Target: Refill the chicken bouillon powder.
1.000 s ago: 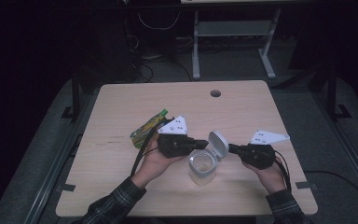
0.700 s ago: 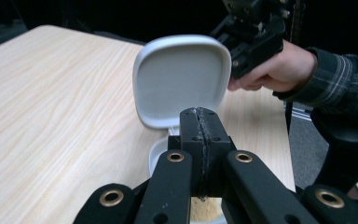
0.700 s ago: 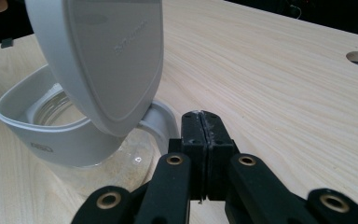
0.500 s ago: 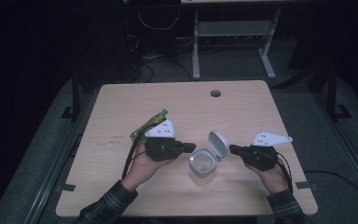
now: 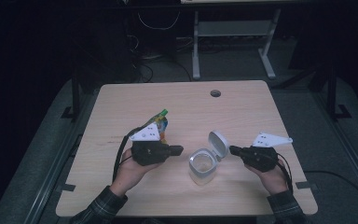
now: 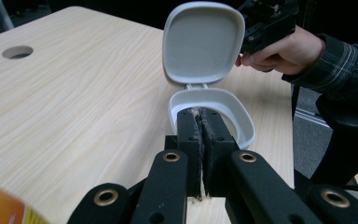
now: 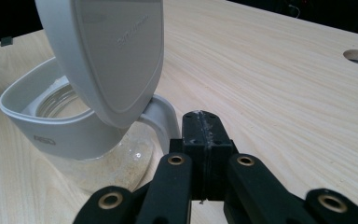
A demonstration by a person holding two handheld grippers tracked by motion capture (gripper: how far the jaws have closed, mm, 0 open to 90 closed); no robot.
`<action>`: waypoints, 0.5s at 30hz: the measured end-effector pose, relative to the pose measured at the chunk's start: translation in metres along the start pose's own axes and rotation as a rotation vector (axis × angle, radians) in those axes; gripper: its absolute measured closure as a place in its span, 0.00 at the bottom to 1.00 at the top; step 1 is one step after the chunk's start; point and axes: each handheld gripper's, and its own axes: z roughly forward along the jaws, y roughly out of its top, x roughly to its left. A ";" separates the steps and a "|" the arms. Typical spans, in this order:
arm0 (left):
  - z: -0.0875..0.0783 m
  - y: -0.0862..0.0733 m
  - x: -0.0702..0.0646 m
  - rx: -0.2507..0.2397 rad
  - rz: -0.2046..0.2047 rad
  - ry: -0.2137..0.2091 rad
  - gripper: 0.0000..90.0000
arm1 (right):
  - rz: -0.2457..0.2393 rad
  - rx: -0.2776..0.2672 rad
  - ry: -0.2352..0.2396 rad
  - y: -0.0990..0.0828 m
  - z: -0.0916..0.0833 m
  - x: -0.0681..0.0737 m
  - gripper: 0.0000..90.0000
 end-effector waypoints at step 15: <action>-0.024 -0.036 0.002 0.043 -0.071 0.037 0.91 | -0.002 0.007 0.001 -0.002 0.000 0.000 0.99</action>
